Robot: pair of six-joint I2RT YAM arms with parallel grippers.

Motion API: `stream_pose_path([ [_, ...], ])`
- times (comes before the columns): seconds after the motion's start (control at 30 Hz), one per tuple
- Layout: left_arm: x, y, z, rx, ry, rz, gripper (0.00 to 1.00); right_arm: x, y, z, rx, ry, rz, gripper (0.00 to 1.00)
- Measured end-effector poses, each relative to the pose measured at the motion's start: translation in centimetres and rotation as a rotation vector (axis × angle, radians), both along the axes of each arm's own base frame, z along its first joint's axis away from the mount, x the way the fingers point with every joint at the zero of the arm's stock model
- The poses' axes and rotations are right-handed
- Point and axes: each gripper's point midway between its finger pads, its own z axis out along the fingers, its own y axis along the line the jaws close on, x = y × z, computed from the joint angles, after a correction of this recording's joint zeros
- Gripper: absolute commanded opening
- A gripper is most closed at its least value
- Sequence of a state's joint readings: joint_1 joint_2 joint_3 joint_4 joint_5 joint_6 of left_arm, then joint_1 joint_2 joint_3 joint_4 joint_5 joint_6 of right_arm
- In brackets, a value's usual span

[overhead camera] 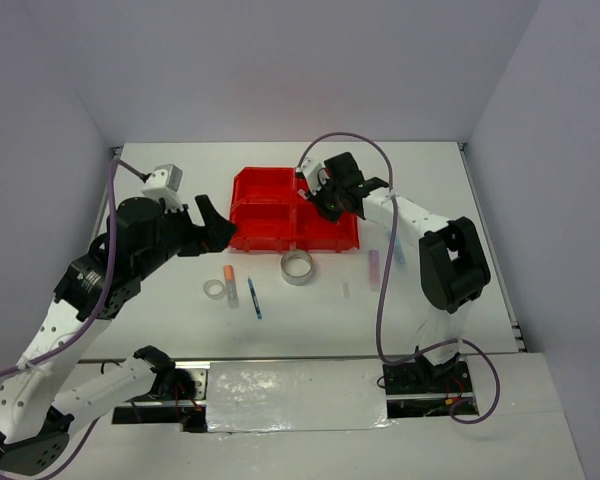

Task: Sort the stationery into containers
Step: Place the pen in the storage box.

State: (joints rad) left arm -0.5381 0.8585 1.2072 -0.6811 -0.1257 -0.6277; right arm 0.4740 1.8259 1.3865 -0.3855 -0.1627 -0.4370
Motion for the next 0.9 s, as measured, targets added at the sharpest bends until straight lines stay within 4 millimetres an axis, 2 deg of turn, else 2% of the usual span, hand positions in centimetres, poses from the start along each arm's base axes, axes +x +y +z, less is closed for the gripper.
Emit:
stream_pose_path([
  [0.13, -0.3, 0.4, -0.6, 0.007, 0.010, 0.014, 0.99, -0.1, 0.0, -1.4, -0.009, 0.027, 0.004, 0.23],
  [0.27, -0.4, 0.7, -1.4, 0.013, 0.041, 0.034, 0.99, 0.0, 0.0, -1.5, -0.004, 0.031, -0.002, 0.29],
  [0.33, -0.5, 0.7, -2.1, 0.014, 0.062, 0.039, 0.99, 0.0, 0.0, -1.5, 0.000, 0.033, -0.008, 0.41],
  [0.37, -0.5, 0.7, -2.5, 0.017, 0.070, 0.040, 0.99, -0.1, 0.0, -1.5, 0.002, 0.036, -0.013, 0.42],
  [0.43, -0.7, 0.8, -3.3, 0.026, 0.095, 0.043, 0.99, -0.1, 0.0, -1.5, 0.004, 0.038, -0.022, 0.54],
  [0.63, -0.6, 1.1, -4.9, 0.054, 0.155, 0.071, 0.99, 0.0, -0.3, -0.8, 0.024, 0.042, -0.082, 0.57],
  [0.7, -0.5, 1.1, -5.6, 0.070, 0.182, 0.078, 0.99, 0.0, -0.4, 0.8, 0.060, 0.029, -0.125, 0.85],
  [0.77, -0.3, 0.9, -6.5, 0.079, 0.225, 0.088, 0.99, 0.0, -0.7, 3.4, 0.113, -0.004, -0.188, 1.00],
  [0.83, -0.2, 0.7, -7.6, 0.082, 0.273, 0.102, 0.99, -0.2, -1.1, 7.1, 0.184, -0.053, -0.256, 1.00],
  [0.9, -0.1, 0.2, -9.2, 0.086, 0.331, 0.114, 0.99, -0.7, -1.9, 11.7, 0.289, -0.113, -0.355, 1.00],
])
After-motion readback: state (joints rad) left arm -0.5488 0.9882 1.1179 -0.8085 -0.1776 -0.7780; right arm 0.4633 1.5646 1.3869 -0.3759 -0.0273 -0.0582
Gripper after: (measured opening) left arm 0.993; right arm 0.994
